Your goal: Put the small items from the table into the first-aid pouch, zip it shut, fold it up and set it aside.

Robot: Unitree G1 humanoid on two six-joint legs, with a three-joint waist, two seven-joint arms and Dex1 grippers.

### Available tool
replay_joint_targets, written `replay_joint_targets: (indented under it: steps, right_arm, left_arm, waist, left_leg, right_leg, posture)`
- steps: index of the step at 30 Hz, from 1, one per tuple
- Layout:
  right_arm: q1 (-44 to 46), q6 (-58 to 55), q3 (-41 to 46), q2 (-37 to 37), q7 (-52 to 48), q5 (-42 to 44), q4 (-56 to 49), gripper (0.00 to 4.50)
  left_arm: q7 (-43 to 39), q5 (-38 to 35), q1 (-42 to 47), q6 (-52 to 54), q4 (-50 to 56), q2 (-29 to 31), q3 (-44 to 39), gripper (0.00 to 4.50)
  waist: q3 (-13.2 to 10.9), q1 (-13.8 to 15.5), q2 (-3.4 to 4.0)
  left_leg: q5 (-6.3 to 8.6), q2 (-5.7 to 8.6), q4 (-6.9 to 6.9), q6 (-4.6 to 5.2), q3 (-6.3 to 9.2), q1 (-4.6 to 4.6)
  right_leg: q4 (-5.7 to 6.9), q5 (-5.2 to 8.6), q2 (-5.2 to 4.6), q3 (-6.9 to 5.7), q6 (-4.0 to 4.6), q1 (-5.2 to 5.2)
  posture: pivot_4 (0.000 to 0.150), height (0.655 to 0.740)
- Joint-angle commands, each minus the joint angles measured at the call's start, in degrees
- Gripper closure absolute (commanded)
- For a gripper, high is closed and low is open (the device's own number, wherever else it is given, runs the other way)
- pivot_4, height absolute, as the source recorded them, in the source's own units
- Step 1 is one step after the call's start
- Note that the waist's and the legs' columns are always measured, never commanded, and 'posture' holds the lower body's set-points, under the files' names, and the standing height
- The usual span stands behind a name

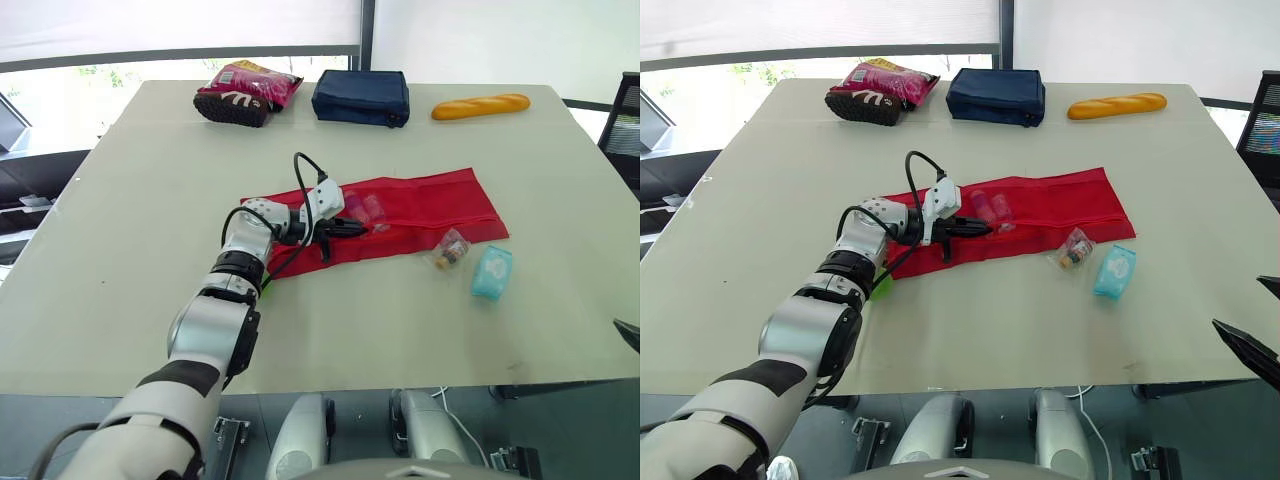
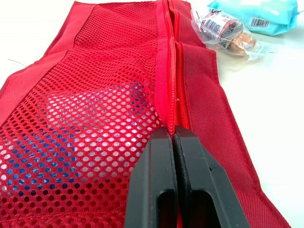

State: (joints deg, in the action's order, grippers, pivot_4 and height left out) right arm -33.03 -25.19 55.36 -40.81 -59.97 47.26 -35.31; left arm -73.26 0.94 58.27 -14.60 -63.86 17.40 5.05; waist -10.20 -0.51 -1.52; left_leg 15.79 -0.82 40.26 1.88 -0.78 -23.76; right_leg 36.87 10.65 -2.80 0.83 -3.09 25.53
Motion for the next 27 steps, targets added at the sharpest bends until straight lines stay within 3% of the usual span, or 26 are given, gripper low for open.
replay_joint_targets:
  steps: [1, 13, 23, 27]
  right_arm:
    - [3.9, 0.6, -7.3, -2.5, 4.1, -4.3, -1.9, 0.15]
    - [31.7, 4.5, -39.4, -13.4, 4.7, -21.9, 12.7, 0.15]
    - [62.9, 17.5, -63.4, -11.8, -10.5, -37.9, 39.9, 0.15]
    - [69.2, 20.5, -68.6, -9.6, -13.0, -43.0, 47.4, 0.15]
  left_arm:
    - [-0.7, -0.6, 0.9, -1.5, 1.6, -0.3, 0.0, 4.5]
    - [-5.1, -1.9, -0.9, -1.2, 5.9, 1.6, -0.1, 4.5]
    - [-5.3, -1.7, -1.9, -1.3, 6.9, 1.6, 0.4, 4.5]
    - [-5.2, -1.8, -2.0, -1.3, 7.1, 1.7, 0.4, 4.5]
  waist:
    - [0.0, -0.1, 0.0]
    - [0.0, -0.1, 0.01]
    - [0.0, -0.2, 0.02]
    - [0.0, -0.1, 0.02]
  left_leg:
    - [0.0, 0.0, 0.0, 0.0, 0.0, 0.0]
    - [0.0, 0.06, 0.01, 0.0, -0.02, -0.01]
    - [-0.01, 0.07, 0.02, 0.01, -0.03, -0.02]
    - [-0.01, 0.07, 0.02, 0.0, -0.04, -0.03]
  right_leg:
    - [0.0, 0.0, 0.01, 0.0, 0.0, 0.0]
    - [0.02, -0.09, 0.0, 0.05, 0.14, 0.02]
    - [0.03, -0.16, 0.01, 0.05, 0.25, 0.04]
    - [0.04, -0.17, 0.0, 0.05, 0.27, 0.06]
  posture:
    - [0.15, 0.7134]
    - [0.15, 0.7134]
    - [0.15, 0.7134]
    - [0.15, 0.7134]
